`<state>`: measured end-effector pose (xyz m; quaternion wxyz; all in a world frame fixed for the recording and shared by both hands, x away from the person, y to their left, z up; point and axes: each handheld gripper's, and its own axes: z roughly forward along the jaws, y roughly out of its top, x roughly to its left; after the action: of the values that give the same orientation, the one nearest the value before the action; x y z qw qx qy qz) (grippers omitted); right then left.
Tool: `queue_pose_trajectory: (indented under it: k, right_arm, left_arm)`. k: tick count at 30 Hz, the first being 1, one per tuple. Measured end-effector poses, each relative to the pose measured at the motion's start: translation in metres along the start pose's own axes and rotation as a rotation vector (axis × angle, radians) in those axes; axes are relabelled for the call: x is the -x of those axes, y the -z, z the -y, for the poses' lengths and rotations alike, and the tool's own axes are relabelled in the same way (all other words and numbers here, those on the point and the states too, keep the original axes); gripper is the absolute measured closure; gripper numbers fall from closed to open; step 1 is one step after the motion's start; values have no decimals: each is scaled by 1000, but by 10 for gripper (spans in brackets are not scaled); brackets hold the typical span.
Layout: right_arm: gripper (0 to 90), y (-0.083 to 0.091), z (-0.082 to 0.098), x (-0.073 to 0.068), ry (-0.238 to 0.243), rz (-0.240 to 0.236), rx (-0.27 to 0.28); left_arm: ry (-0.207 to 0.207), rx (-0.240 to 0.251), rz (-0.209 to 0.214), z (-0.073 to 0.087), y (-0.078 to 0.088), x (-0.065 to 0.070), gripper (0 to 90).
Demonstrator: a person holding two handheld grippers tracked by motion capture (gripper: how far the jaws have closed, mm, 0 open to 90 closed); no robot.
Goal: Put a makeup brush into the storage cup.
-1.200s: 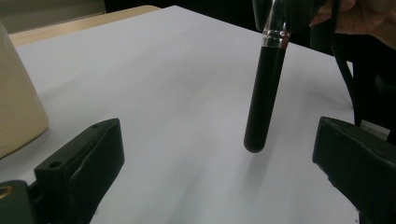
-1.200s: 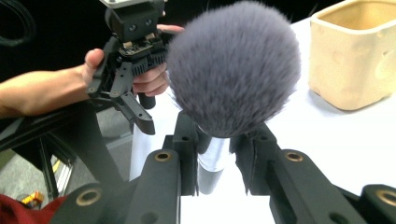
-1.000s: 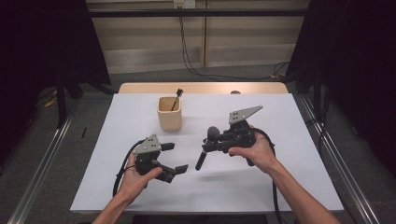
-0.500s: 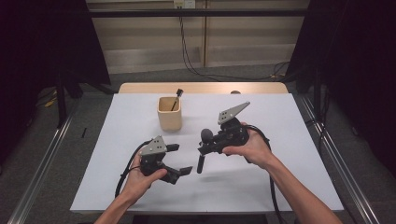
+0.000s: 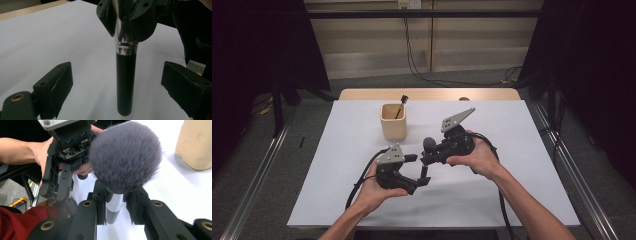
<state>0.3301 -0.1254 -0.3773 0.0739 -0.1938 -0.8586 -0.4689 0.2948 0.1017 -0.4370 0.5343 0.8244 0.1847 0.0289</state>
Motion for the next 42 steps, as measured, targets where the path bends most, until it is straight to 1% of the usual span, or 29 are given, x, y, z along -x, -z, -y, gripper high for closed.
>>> queue_pose_trajectory:
  k: [1, 3, 5, 6, 9, 12, 13, 15, 17, 19, 20, 22, 24, 25, 27, 30, 33, 36, 38, 39, 40, 41, 42]
  right_arm:
    - [717, 0, 0, 0, 0, -1, 1]
    - [717, 0, 1, 0, -2, 0, 3]
    - [716, 0, 2, 1, -3, 1, 3]
    - [717, 0, 2, 1, -3, 4, 1]
    - [716, 0, 3, 2, -3, 2, 4]
    - [716, 0, 4, 2, -4, 6, 2]
    - [717, 0, 5, 2, -4, 8, 1]
    - [717, 0, 5, 2, -6, 6, 2]
    - [717, -1, 5, 2, -5, 7, 1]
    - [717, -1, 5, 2, -6, 7, 0]
    - [716, -1, 5, 2, -5, 7, 0]
    - [716, -2, 5, 2, -6, 2, 2]
    - [717, -2, 6, 2, -6, 2, 5]
    - [716, -2, 6, 2, -3, 3, 8]
    - [716, -2, 6, 2, -2, 0, 10]
    - [714, -3, 8, 3, -5, 3, 24]
    - [712, -3, 8, 2, -6, 4, 24]
    - [700, -3, 8, 3, -13, -8, 31]
    - [663, -2, 8, 3, -16, -8, 41]
    - [625, -2, 8, 2, -17, -10, 43]
    - [596, -2, 9, 2, -20, -2, 50]
    - [595, -2, 9, 2, -22, -5, 55]
    - [562, -1, 10, 2, -27, -4, 58]
  left_arm:
    - [0, 6, 3, 0, -1, 0, 202]
    - [23, 13, 5, -1, -3, -1, 252]
    - [24, 23, -1, -2, -4, -1, 317]
    - [32, 33, 2, -2, -4, -1, 346]
    - [36, 34, 1, -2, -4, 0, 400]
    - [34, 44, 15, -2, -3, -1, 488]
    - [29, 43, 13, -2, -3, -1, 506]
    - [34, 46, 21, -1, -4, 0, 570]
    - [31, 51, 27, -1, -4, 1, 620]
    - [24, 48, 34, -1, -5, 1, 657]
    - [25, 46, 37, -1, -5, 1, 690]
    - [22, 42, 34, -1, -5, 0, 722]
    - [34, 45, 34, 0, -4, -1, 740]
    - [31, 44, 37, 0, -4, -1, 743]
    - [22, 40, 28, -1, -3, -1, 744]
    - [19, 37, 30, -1, -3, -2, 745]
    - [18, 35, 32, 0, -3, -2, 745]
    - [16, 35, 32, -1, -3, -2, 746]
    - [21, 38, 27, -1, -3, -3, 746]
    - [23, 43, 26, 0, -2, -4, 746]
    - [23, 43, 16, -1, -1, -5, 745]
    - [31, 48, 15, -1, -1, -6, 745]
    - [32, 46, 13, -1, 0, -6, 746]
